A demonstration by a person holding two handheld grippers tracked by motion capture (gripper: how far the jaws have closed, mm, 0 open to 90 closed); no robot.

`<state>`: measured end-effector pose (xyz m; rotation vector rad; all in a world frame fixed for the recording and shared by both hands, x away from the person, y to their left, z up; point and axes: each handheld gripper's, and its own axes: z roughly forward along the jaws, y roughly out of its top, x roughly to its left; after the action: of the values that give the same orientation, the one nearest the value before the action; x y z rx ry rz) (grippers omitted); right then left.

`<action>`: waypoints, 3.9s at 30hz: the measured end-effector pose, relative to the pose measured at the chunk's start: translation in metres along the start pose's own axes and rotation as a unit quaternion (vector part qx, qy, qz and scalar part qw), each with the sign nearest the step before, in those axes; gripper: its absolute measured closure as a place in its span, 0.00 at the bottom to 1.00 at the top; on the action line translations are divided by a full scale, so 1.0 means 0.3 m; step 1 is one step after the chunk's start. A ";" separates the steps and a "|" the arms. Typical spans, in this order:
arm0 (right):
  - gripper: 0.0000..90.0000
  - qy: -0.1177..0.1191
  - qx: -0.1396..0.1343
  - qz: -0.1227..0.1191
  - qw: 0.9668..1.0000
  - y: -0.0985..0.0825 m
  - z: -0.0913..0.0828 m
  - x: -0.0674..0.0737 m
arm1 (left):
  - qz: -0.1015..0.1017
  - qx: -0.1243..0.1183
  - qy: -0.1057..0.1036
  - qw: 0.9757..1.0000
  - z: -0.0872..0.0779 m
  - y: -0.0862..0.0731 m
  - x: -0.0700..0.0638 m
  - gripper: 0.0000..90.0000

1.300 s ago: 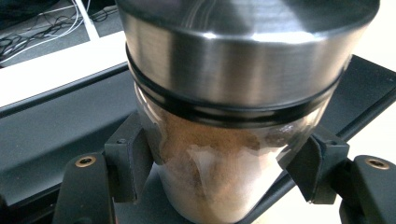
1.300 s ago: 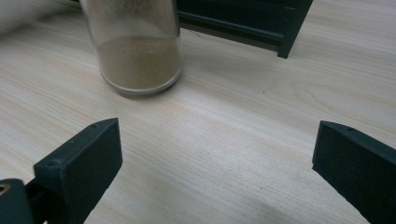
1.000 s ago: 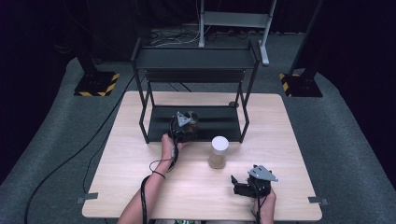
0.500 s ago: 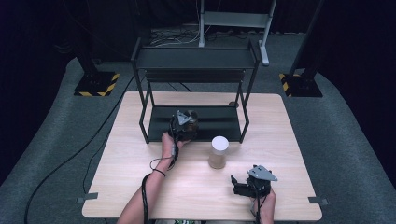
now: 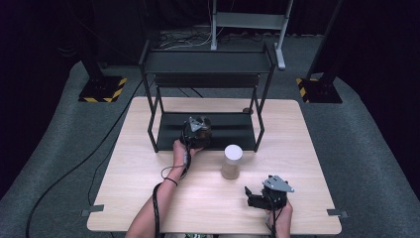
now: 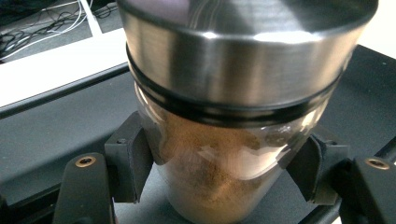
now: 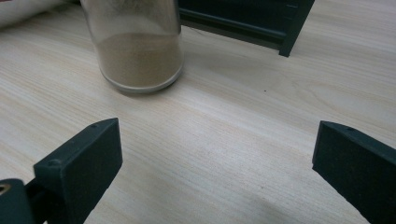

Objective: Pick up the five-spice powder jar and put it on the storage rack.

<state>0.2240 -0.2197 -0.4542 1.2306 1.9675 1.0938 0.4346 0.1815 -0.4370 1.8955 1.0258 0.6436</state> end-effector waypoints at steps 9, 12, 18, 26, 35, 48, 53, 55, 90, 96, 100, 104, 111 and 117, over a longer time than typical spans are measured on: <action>0.00 -0.001 0.000 0.000 1.000 -0.001 0.000 0.002 | -0.024 -0.009 -0.018 1.000 0.008 -0.020 0.039 0.35; 0.00 -0.001 0.000 0.000 1.000 -0.001 -0.001 0.002 | -0.023 -0.008 -0.020 1.000 0.009 -0.018 0.043 0.35; 0.00 -0.002 0.000 0.000 1.000 -0.001 -0.001 0.003 | -0.022 -0.007 -0.026 0.999 0.012 -0.014 0.055 0.35; 0.00 -0.002 -0.001 -0.001 1.000 -0.001 -0.001 0.004 | -0.021 -0.002 -0.028 0.999 0.018 -0.005 0.063 0.35; 0.00 -0.002 -0.001 0.000 1.000 -0.002 -0.002 0.003 | -0.021 -0.001 -0.026 0.999 0.021 -0.001 0.064 0.35; 0.00 -0.002 0.000 -0.002 1.000 -0.001 -0.001 0.004 | -0.017 0.002 -0.026 1.000 0.020 0.005 0.065 0.34; 0.00 -0.002 0.000 -0.002 1.000 0.000 -0.001 0.004 | -0.014 0.006 -0.024 1.000 0.019 0.014 0.063 0.33; 0.00 -0.002 0.000 -0.002 1.000 0.000 -0.001 0.004 | -0.013 0.014 -0.025 1.000 0.018 0.025 0.066 0.31; 0.00 -0.001 0.004 -0.004 1.000 0.005 0.002 0.004 | 0.042 0.123 -0.070 0.989 -0.184 0.052 0.087 0.00; 0.00 -0.001 0.005 -0.005 1.000 0.005 0.002 0.005 | 0.056 0.135 -0.079 0.986 -0.241 0.011 0.066 0.00; 0.00 -0.001 0.005 -0.006 1.000 0.006 0.003 0.005 | 0.059 0.135 -0.084 0.985 -0.285 -0.027 0.048 0.00; 0.00 -0.002 0.005 -0.006 1.000 0.006 0.003 0.006 | 0.061 0.138 -0.088 0.985 -0.315 -0.061 0.039 0.00; 0.00 -0.002 0.005 -0.005 1.000 0.005 0.002 0.006 | 0.047 0.136 -0.090 0.985 -0.351 -0.115 0.026 0.00; 0.00 -0.002 0.005 -0.006 1.000 0.005 0.002 0.007 | 0.045 0.133 -0.090 0.986 -0.381 -0.146 0.012 0.00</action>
<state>0.2242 -0.2172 -0.4532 1.2236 1.9762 1.0757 0.3333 0.2479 -0.4184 2.1993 0.9516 0.3906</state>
